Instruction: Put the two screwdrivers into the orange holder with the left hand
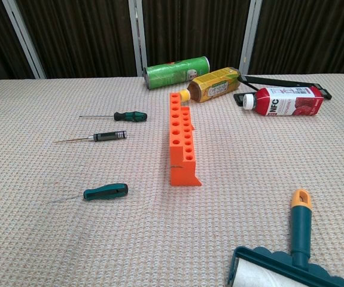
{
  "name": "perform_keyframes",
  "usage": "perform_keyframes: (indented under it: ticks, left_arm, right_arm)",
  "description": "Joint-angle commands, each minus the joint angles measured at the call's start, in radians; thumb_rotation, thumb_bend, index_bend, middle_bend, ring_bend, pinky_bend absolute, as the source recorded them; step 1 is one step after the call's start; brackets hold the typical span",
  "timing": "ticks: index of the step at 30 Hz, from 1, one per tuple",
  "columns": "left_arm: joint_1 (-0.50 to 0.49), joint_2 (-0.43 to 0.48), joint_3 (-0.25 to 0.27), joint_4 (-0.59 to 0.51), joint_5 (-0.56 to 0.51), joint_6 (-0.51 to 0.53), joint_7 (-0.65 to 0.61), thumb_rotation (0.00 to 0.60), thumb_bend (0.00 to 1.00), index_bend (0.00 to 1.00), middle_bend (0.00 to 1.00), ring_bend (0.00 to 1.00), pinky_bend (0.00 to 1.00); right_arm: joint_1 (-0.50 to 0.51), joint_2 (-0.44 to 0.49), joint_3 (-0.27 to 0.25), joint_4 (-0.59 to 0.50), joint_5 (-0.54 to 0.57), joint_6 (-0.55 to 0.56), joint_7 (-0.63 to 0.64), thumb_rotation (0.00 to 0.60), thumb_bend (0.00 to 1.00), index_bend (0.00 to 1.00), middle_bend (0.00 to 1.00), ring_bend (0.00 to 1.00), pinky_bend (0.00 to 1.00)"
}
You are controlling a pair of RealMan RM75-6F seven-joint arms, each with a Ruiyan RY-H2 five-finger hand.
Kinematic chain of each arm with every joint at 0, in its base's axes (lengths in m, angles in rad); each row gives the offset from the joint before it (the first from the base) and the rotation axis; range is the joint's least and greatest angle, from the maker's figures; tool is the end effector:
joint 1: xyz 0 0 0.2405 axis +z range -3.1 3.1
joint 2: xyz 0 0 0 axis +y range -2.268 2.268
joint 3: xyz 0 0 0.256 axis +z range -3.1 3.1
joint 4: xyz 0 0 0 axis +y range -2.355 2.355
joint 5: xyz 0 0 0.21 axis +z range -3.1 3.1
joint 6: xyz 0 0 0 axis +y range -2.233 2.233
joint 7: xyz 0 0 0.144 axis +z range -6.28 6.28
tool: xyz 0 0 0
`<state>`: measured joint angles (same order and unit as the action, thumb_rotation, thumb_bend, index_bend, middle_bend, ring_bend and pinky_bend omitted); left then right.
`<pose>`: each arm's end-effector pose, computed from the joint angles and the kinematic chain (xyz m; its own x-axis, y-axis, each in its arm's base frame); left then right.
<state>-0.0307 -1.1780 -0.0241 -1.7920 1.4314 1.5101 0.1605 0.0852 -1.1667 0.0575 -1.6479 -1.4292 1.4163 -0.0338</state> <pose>-0.2875 0.1564 0.1296 0.3182 0.0478 0.9468 0.9419 0.0972 -0.3215 -0.3113 -0.1812 0.1355 0.3385 -0.0716 0.9382 -0.9380 0.0536 0.3425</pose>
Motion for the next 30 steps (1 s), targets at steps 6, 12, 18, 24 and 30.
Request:
perform_keyframes:
  ticks: [6, 12, 18, 24, 30]
  left_arm:
    - [0.005, 0.004, -0.001, -0.002, 0.014, 0.015, -0.003, 0.6, 0.08, 0.4, 0.16, 0.04, 0.0]
    - [0.008, 0.006, 0.002, -0.004, 0.028, 0.023, -0.019, 0.6, 0.09, 0.41, 0.17, 0.04, 0.0]
    - [0.003, 0.003, 0.005, -0.002, 0.058, 0.026, -0.013, 0.6, 0.09, 0.41, 0.18, 0.06, 0.0]
    - [0.002, -0.022, -0.002, -0.01, 0.06, 0.03, -0.039, 0.6, 0.09, 0.42, 0.18, 0.07, 0.0]
    - [-0.006, -0.04, 0.001, -0.003, 0.066, 0.016, -0.03, 0.6, 0.09, 0.43, 0.2, 0.08, 0.0]
  right_arm:
    - [-0.003, -0.006, -0.002, 0.01, -0.01, 0.006, 0.02, 0.6, 0.0, 0.11, 0.0, 0.0, 0.0]
    - [-0.013, -0.03, 0.009, 0.026, -0.031, 0.048, 0.066, 0.6, 0.0, 0.1, 0.0, 0.0, 0.0]
    - [-0.01, -0.049, 0.015, 0.042, -0.04, 0.057, 0.077, 0.6, 0.0, 0.1, 0.0, 0.0, 0.0]
    - [-0.014, -0.052, 0.024, 0.042, -0.044, 0.077, 0.082, 0.6, 0.0, 0.1, 0.0, 0.0, 0.0]
    - [-0.021, -0.052, 0.024, 0.043, -0.043, 0.086, 0.085, 0.6, 0.0, 0.1, 0.0, 0.0, 0.0]
